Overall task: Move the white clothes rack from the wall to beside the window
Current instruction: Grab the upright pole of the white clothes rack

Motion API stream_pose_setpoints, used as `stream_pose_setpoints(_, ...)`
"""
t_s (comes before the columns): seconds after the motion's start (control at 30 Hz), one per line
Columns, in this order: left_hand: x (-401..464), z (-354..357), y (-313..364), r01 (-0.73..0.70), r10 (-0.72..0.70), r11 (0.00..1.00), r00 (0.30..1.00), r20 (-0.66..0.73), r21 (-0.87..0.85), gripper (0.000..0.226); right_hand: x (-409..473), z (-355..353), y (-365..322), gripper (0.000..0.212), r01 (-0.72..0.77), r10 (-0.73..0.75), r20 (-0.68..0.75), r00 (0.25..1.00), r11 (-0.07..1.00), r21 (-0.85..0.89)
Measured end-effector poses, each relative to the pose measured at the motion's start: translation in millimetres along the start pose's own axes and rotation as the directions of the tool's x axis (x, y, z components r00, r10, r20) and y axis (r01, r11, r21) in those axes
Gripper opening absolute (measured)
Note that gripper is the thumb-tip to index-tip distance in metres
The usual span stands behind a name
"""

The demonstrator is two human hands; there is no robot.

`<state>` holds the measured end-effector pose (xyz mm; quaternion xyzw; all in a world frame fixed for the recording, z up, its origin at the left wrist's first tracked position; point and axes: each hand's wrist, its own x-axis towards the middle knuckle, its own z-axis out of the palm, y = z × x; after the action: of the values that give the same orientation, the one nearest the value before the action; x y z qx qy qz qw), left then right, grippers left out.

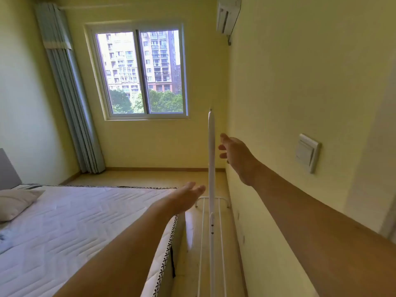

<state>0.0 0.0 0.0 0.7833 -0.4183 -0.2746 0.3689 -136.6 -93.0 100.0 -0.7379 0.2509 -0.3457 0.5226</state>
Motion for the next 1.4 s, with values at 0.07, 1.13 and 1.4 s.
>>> stream_pose_setpoints(0.07, 14.5, 10.1, -4.8, -0.020, 0.023, 0.997, 0.999, 0.045, -0.073, 0.059, 10.8, 8.2, 1.0, 0.054, 0.005, -0.004, -0.001, 1.000, 0.997, 0.077)
stream_pose_setpoints(1.13, 155.8, 85.9, -25.9, -0.162, 0.055, 0.955, 0.920, -0.388, -0.248, 0.034, 141.8, 48.7, 57.1, 0.056, 0.106, -0.100, -0.040, 0.994, 0.847, 0.520)
stream_pose_setpoints(1.4, 178.9, 84.5, -20.5, -0.133, 0.042, 0.973, 0.907, -0.420, -0.190, 0.031, 165.3, 43.7, 64.7, 0.055, 0.105, -0.118, -0.010, 0.993, 0.841, 0.530)
